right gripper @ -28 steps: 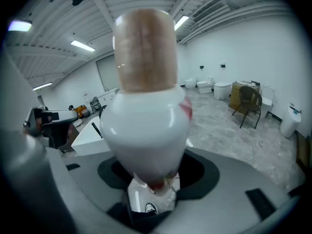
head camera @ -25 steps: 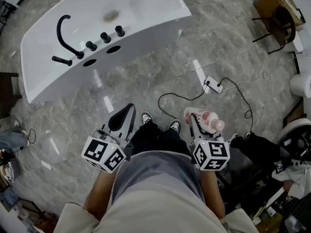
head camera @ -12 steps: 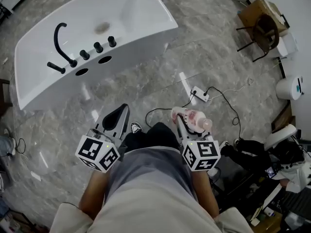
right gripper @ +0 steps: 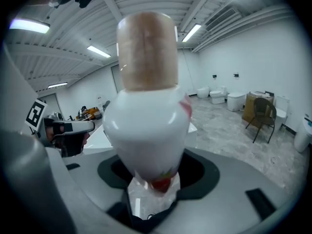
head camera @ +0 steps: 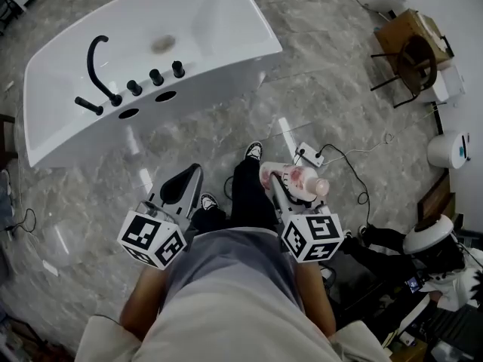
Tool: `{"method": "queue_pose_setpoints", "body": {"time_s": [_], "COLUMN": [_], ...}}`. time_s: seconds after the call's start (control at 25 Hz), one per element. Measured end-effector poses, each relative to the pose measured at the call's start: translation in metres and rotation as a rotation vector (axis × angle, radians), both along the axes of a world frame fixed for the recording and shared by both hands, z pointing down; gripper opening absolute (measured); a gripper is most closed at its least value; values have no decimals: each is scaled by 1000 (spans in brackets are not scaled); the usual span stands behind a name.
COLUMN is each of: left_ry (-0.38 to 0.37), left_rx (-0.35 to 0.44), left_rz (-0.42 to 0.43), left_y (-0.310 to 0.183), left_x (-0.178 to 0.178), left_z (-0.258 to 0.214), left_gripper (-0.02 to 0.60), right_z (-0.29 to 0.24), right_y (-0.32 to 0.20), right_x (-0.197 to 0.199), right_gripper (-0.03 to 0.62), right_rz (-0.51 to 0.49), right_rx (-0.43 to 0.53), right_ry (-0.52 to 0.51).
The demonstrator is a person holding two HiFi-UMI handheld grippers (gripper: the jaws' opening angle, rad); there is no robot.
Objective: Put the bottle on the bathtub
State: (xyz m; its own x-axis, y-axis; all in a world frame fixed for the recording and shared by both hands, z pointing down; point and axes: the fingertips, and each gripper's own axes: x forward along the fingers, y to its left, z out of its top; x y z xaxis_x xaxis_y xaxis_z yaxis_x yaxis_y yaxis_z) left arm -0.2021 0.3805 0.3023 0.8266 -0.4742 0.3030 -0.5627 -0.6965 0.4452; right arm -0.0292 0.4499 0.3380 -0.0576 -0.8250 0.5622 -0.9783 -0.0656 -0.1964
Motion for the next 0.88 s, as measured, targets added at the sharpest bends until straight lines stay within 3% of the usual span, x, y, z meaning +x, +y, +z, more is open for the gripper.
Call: {"method": "queue_pose_setpoints", "body": {"time_s": [0.28,0.88], "left_ry": [9,-70], "left_rx": [-11,-3], "left_rz": [-54,-47], "left_y": [-44,-143], "left_x": [9,122], "left_z": [4,16], "left_gripper": [8,8], "right_z": [15,36], "right_y": [-42,-151], "right_x": [17,119], "right_gripper": [224,224], "right_rz": [-19,-91], "right_rx": [-11,-24], "right_ry": [-10,-35]}}
